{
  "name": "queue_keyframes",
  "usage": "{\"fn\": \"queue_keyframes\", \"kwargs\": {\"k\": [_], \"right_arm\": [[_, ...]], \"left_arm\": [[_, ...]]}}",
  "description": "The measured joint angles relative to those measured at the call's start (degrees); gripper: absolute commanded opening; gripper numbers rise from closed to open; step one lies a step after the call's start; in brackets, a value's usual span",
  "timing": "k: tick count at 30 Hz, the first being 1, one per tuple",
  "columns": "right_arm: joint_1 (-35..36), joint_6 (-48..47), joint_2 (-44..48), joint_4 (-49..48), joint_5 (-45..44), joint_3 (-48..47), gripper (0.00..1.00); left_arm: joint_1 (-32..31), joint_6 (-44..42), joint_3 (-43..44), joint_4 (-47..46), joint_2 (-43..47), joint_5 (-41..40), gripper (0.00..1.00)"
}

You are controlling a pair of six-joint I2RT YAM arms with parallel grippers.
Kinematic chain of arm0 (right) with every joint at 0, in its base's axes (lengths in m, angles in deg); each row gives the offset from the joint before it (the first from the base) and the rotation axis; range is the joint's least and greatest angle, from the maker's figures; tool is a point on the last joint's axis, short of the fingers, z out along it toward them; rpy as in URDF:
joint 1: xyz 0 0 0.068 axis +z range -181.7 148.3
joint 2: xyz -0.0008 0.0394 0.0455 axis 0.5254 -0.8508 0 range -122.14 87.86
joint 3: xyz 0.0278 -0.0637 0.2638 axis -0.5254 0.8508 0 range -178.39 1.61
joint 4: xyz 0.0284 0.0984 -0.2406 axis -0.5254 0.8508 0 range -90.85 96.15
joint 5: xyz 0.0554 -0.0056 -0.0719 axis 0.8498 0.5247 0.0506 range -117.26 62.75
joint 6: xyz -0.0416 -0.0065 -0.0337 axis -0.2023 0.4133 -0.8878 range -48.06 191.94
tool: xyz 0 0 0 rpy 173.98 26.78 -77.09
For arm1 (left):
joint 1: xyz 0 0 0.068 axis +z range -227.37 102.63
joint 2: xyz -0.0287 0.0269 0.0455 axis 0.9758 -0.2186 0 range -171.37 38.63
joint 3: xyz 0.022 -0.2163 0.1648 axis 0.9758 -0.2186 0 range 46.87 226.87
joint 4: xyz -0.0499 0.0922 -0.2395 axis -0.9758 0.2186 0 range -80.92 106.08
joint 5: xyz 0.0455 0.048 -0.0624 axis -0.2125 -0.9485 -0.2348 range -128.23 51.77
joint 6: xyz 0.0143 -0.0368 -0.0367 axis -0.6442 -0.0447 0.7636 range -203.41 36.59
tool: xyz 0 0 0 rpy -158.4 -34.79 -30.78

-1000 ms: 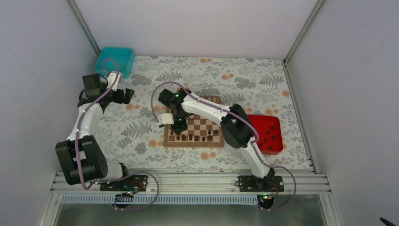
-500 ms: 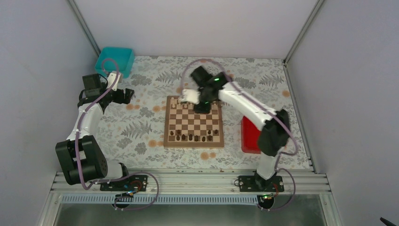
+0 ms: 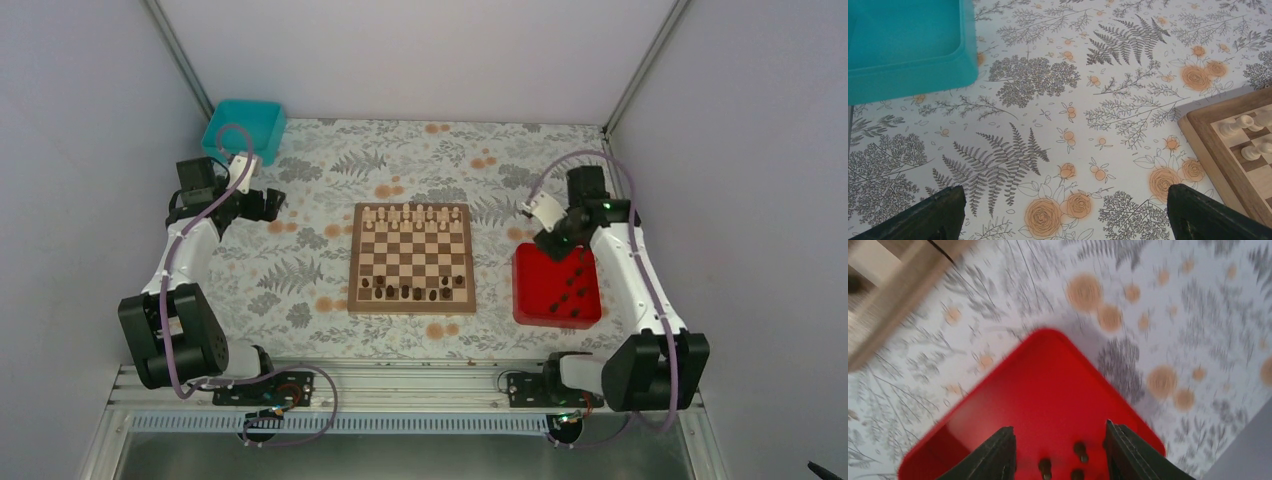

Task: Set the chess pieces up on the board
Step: Pick up the chess piece from the storage box.

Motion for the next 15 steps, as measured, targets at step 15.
{"fn": "queue_keyframes", "kwargs": {"k": [15], "right_arm": [[-6.2, 5.1, 2.9, -8.9, -10.8, 17.4, 0.53]], "left_arm": [[0.0, 0.0, 0.7, 0.4, -4.0, -0.2, 1.0]]}}
